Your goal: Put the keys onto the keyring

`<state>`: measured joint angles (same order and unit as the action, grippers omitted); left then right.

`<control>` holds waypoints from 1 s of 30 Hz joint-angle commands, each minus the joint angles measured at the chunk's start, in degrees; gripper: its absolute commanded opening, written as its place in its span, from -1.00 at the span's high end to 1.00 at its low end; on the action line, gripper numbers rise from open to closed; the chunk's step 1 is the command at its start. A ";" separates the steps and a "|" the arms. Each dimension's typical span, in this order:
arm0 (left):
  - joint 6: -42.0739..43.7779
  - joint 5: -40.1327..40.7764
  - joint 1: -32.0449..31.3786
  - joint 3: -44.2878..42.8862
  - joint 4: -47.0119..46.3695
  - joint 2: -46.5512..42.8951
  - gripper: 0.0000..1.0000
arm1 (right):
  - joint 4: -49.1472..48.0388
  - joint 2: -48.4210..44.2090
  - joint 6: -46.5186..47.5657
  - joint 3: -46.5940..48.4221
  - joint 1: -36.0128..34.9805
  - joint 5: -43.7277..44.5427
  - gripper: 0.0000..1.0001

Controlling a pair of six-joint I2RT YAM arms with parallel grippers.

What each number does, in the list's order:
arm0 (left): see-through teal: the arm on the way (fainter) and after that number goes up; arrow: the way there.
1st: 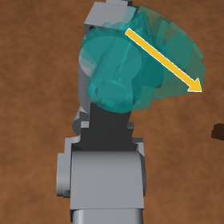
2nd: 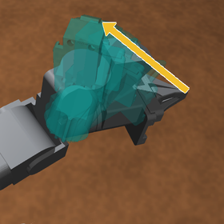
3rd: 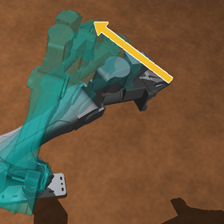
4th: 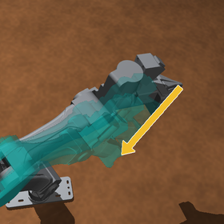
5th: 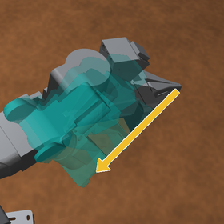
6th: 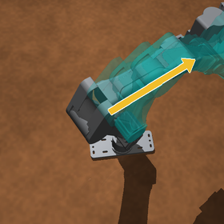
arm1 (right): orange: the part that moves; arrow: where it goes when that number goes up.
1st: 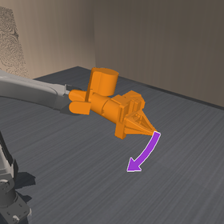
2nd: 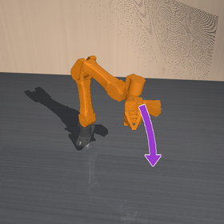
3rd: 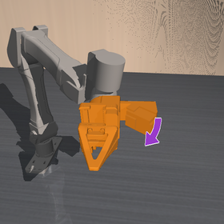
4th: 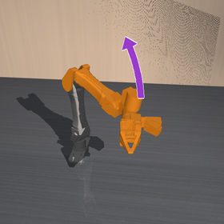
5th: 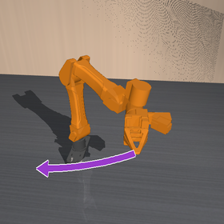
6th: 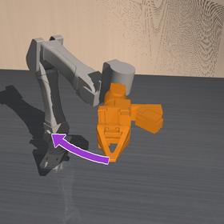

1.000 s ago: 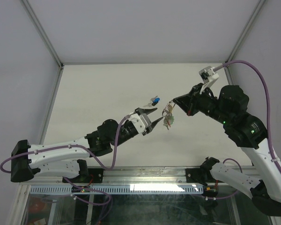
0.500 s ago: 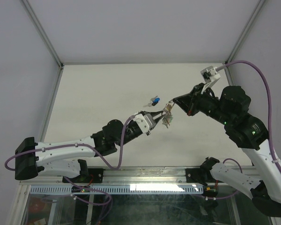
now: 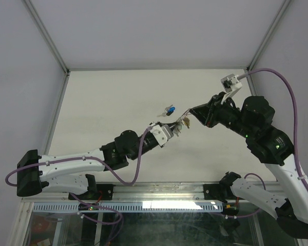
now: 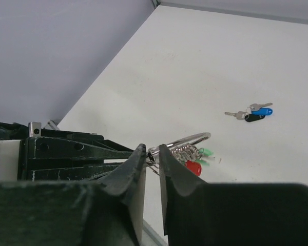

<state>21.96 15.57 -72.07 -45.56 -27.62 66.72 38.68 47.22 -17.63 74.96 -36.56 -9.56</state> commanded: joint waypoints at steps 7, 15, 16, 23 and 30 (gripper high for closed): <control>2.84 0.79 -0.30 -11.21 26.47 -3.20 1.00 | -0.51 -0.51 3.59 -0.13 0.08 10.66 0.23; -2.92 -2.35 4.77 -26.31 54.04 2.29 1.00 | 2.70 -0.19 2.61 -2.26 0.08 19.11 0.13; -3.40 -3.55 6.67 -27.75 57.43 3.29 1.00 | 3.12 -0.11 2.25 -2.51 0.08 19.78 0.13; -6.64 -10.12 11.52 -30.92 60.28 6.21 1.00 | 2.99 -0.12 0.89 -3.80 0.07 21.53 0.04; -9.57 -17.66 13.58 -29.60 59.60 7.42 1.00 | 0.52 -4.40 0.32 -7.89 0.08 20.87 -0.34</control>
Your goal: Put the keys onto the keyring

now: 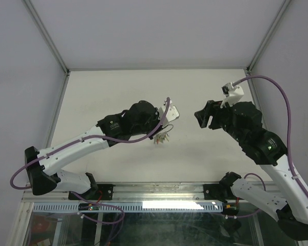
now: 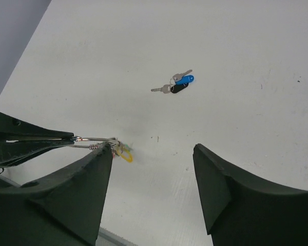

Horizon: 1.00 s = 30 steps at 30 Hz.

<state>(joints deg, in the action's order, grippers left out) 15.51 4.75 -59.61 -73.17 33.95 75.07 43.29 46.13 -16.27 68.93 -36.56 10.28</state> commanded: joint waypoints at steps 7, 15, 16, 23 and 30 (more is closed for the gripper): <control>-5.29 -18.19 1.34 2.57 -6.93 -1.97 1.00 | -9.99 -8.14 -0.53 -7.36 0.08 -1.75 -0.67; -8.65 -26.81 0.30 6.77 -14.68 3.26 1.00 | -9.29 -7.67 1.47 -9.04 0.08 -1.66 -0.72; -8.39 -26.81 0.14 6.85 -14.70 3.54 1.00 | -9.14 -7.59 1.44 -9.19 0.06 -1.43 -0.73; -9.27 -20.95 4.96 10.85 -14.79 5.85 1.00 | -9.01 -6.32 0.73 -10.30 0.08 0.68 -0.73; -10.85 -17.55 11.84 14.94 -17.33 6.14 1.00 | -6.56 -4.12 0.05 -10.59 0.08 1.09 -0.72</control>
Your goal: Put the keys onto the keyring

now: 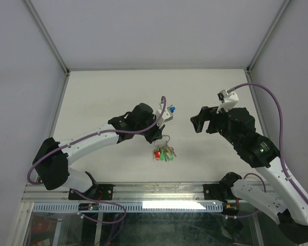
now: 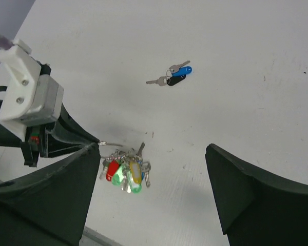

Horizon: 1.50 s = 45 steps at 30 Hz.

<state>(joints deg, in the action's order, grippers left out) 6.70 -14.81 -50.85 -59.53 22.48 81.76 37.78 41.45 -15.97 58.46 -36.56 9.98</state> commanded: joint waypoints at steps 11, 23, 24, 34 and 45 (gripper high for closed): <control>-8.69 11.73 13.44 5.77 -9.68 -6.16 -0.17 | -2.88 -1.25 1.02 -1.89 0.08 -0.46 -0.98; -21.30 30.39 24.02 6.74 -1.89 -19.55 -0.99 | -2.39 -10.12 4.39 -3.85 0.05 0.13 -0.98; -22.05 31.37 24.00 7.34 -1.43 -21.26 -0.99 | -2.10 -11.15 4.41 -4.18 0.08 0.91 -0.99; -23.29 43.62 23.96 19.61 -1.63 -49.88 -0.99 | -2.25 -25.52 1.60 -10.95 0.03 9.25 -0.99; -21.17 46.27 23.96 24.68 -1.43 -59.92 -0.99 | -1.59 -28.85 0.32 -13.53 0.08 13.58 -0.98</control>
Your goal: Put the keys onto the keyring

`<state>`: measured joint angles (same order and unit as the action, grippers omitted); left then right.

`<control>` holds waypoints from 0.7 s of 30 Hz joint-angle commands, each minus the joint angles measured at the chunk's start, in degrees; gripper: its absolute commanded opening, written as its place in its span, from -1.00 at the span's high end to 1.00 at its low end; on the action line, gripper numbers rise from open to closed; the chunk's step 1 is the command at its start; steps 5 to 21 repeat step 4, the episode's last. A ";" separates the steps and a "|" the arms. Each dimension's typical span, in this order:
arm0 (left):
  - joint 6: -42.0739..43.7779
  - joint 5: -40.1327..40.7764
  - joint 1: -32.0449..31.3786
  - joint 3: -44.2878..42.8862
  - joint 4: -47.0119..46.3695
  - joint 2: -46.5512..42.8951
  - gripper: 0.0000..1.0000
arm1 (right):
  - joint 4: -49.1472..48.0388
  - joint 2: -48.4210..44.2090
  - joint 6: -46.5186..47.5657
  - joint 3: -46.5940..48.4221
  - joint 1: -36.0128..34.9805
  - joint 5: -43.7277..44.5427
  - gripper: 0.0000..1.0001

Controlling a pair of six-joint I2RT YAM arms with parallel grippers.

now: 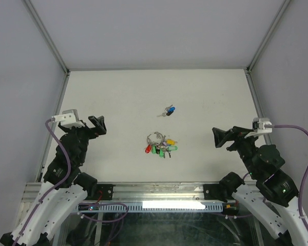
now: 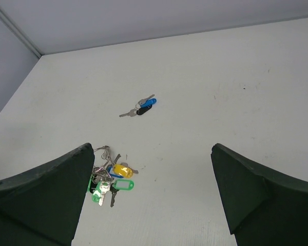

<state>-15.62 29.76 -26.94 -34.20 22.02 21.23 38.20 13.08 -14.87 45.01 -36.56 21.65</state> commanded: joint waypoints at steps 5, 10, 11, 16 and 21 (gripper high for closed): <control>0.46 1.72 0.04 -1.05 -0.55 1.26 -0.99 | -1.70 0.81 -0.63 0.09 0.04 0.76 -0.98; 0.46 1.72 0.04 -1.05 -0.55 1.26 -0.99 | -1.70 0.81 -0.63 0.09 0.04 0.76 -0.98; 0.46 1.72 0.04 -1.05 -0.55 1.26 -0.99 | -1.70 0.81 -0.63 0.09 0.04 0.76 -0.98; 0.46 1.72 0.04 -1.05 -0.55 1.26 -0.99 | -1.70 0.81 -0.63 0.09 0.04 0.76 -0.98; 0.46 1.72 0.04 -1.05 -0.55 1.26 -0.99 | -1.70 0.81 -0.63 0.09 0.04 0.76 -0.98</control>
